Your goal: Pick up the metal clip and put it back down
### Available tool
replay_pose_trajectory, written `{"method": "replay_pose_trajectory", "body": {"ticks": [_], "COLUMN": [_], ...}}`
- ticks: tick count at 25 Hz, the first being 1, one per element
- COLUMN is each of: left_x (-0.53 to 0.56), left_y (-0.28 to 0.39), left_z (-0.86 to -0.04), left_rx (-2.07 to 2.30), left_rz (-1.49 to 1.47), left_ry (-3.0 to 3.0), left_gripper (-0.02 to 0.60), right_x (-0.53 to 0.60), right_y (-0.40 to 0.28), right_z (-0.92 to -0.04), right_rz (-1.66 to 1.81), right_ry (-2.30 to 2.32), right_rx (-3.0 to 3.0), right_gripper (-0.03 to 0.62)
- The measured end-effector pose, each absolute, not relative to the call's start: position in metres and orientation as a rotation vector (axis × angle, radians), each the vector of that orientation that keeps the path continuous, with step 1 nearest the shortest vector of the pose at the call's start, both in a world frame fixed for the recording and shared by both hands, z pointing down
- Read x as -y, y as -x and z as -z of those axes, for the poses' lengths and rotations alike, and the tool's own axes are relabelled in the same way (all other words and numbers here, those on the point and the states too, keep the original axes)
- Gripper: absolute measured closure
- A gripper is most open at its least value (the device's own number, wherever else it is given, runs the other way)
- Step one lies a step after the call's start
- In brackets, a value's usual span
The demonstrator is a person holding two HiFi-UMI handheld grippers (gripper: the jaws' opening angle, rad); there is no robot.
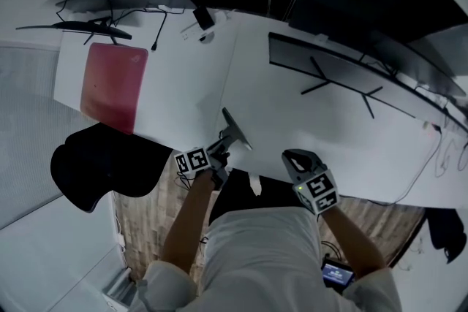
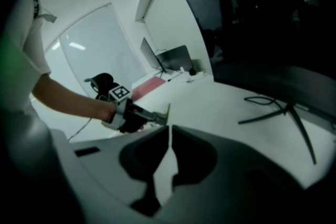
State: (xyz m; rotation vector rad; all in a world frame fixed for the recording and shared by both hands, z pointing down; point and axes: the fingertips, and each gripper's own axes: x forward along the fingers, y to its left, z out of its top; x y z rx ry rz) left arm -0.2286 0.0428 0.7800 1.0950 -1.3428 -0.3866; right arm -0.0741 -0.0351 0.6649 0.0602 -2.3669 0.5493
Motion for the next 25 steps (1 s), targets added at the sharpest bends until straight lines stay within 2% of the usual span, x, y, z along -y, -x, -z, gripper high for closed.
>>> {"method": "replay_pose_trajectory", "body": {"ticks": [8, 25], "left_x": [-0.033, -0.008], "left_y": [0.205, 0.186], "left_z": [-0.734, -0.639], "left_rx": [1.312, 1.143], "left_rz": [0.308, 0.260], "left_ry": [-1.180, -1.450], "left_gripper": [0.549, 0.549], "right_x": [0.053, 0.065], "right_y": [0.052, 0.021], "right_z": [-0.651, -0.605], "right_rz": [-0.730, -0.675], "right_ry": [-0.194, -0.558], "right_rx": [2.381, 2.411], "right_gripper": [0.557, 0.557]}}
